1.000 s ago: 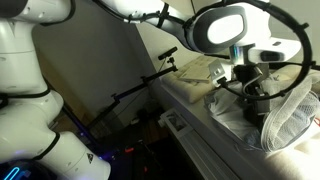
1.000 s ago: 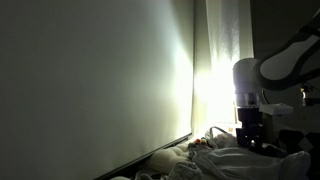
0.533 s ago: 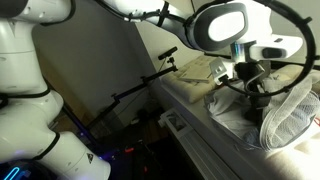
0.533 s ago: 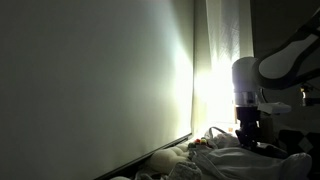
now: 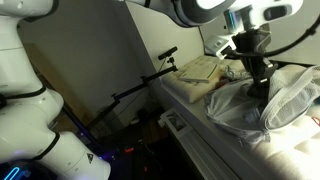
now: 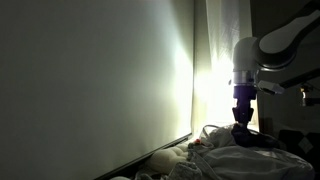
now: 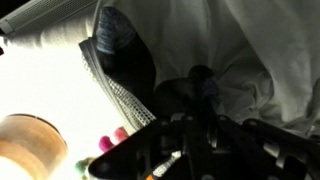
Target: Take the pair of socks out of the bag then move the bag slightly forward
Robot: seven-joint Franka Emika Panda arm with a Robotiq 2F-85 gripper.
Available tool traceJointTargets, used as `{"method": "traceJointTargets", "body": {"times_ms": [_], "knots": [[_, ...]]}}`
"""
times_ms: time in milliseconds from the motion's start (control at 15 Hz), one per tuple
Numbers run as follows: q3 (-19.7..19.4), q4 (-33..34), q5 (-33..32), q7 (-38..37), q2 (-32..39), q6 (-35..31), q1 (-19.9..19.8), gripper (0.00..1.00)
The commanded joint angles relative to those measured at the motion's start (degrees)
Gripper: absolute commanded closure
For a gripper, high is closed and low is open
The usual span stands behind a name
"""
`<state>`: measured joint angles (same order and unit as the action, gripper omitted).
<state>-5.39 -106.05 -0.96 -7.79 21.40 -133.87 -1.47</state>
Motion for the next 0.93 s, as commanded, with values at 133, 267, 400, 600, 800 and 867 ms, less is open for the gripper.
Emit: {"method": "traceJointTargets", "body": {"times_ms": [133,267,400,600,800,867], "knots": [[5.5,-1.1,8.4,17.1,-8.4,9.5,-2.9,0.94],[6.4,-0.3,11.2,22.4,-9.0,15.4,-3.1,0.94],[6.8,0.5,13.2,27.0,-8.7,21.2,-3.1,0.94],[6.5,2.1,12.3,30.2,-7.3,31.2,-2.6,0.94],[6.5,2.7,11.0,32.5,-6.7,37.4,-2.2,0.94],[6.6,3.3,11.0,34.6,-6.3,39.7,-2.3,0.94]]}}
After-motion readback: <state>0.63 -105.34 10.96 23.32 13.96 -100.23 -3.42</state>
